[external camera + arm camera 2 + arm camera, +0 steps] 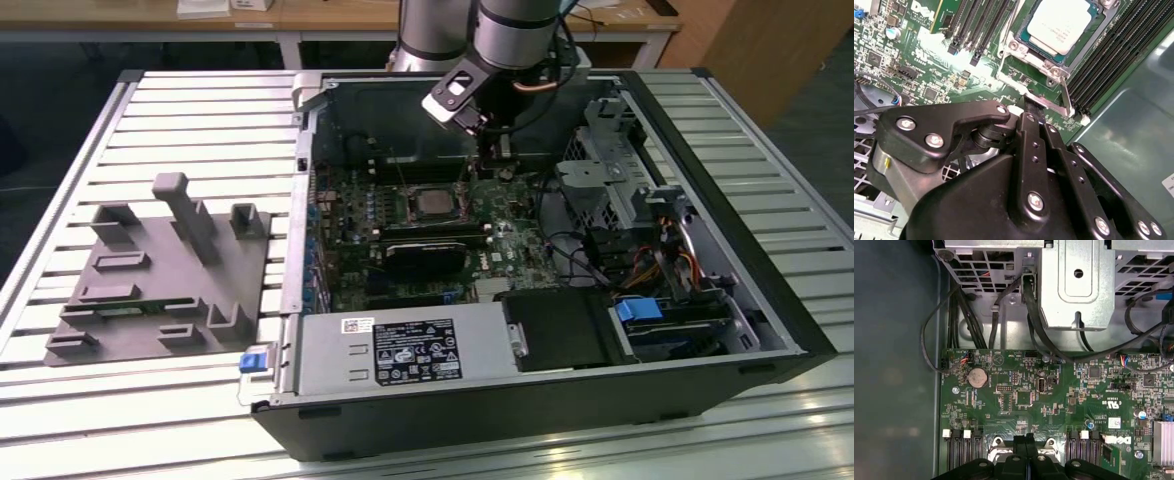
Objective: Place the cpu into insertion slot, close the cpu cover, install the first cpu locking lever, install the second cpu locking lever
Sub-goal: 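Close the cpu cover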
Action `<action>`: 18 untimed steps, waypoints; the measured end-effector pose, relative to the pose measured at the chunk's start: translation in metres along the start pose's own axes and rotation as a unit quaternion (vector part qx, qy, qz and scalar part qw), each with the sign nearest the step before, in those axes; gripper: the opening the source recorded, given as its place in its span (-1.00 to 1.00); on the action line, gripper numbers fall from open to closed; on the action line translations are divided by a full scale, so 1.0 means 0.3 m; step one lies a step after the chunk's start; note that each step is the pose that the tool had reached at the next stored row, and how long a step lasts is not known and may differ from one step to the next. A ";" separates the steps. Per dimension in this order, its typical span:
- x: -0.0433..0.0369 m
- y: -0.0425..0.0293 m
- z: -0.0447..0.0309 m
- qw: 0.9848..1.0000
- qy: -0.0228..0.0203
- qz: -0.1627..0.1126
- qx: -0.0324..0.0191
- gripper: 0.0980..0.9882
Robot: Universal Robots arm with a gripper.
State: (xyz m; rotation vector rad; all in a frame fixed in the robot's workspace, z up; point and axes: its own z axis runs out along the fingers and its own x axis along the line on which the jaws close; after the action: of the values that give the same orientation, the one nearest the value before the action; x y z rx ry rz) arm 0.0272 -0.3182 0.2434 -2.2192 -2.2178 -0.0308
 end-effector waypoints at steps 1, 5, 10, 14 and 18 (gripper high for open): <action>0.000 -0.002 0.000 1.000 0.000 0.000 0.000 -0.98; 0.000 -0.009 0.000 1.000 0.000 0.000 0.000 -0.98; 0.000 -0.017 0.002 1.000 0.000 0.000 0.000 -0.98; 0.000 -0.031 0.006 1.000 0.000 0.000 0.000 -0.98; 0.000 -0.053 0.012 1.000 0.000 0.000 0.000 -0.98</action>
State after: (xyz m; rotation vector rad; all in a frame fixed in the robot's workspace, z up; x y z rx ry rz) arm 0.0112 -0.3182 0.2395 -2.2191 -2.2178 -0.0308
